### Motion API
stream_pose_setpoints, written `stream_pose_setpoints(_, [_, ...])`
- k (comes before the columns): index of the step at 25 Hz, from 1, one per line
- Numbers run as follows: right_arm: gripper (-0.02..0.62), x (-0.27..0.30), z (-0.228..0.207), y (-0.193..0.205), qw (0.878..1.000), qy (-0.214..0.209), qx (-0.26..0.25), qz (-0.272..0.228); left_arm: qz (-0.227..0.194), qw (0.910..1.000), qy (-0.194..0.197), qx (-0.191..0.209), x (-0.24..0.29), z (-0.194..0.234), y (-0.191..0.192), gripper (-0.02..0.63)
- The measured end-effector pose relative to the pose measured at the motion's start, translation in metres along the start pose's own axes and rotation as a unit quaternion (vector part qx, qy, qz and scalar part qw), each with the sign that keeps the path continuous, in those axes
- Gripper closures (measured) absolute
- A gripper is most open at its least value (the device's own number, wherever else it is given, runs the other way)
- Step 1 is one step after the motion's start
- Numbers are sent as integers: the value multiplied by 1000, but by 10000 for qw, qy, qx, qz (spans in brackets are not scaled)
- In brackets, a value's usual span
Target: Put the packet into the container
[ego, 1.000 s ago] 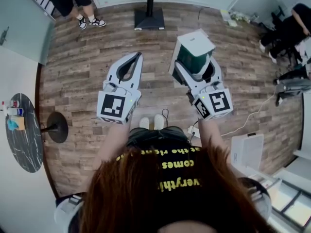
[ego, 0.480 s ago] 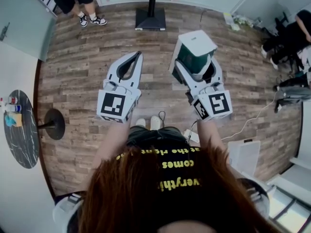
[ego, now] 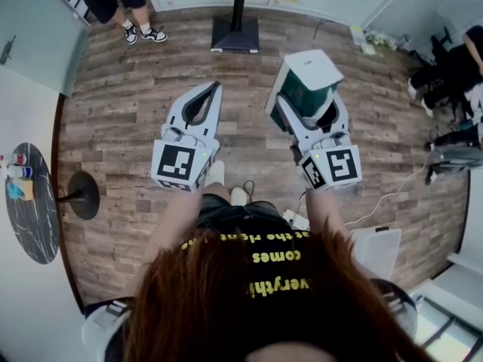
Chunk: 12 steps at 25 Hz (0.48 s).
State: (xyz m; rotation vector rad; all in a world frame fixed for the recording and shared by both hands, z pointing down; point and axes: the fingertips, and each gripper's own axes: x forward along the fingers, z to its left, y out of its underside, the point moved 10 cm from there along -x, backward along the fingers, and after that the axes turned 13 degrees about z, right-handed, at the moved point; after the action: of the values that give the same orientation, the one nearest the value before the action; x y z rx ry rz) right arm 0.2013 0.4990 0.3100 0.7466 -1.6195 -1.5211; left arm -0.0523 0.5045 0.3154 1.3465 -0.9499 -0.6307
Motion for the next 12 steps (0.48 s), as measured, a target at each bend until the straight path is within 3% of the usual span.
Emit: stream_pose_setpoints(12, [212, 91, -12, -12, 9999, 146, -19, 34, -100, 9998, 194, 5, 68, 78, -10, 606])
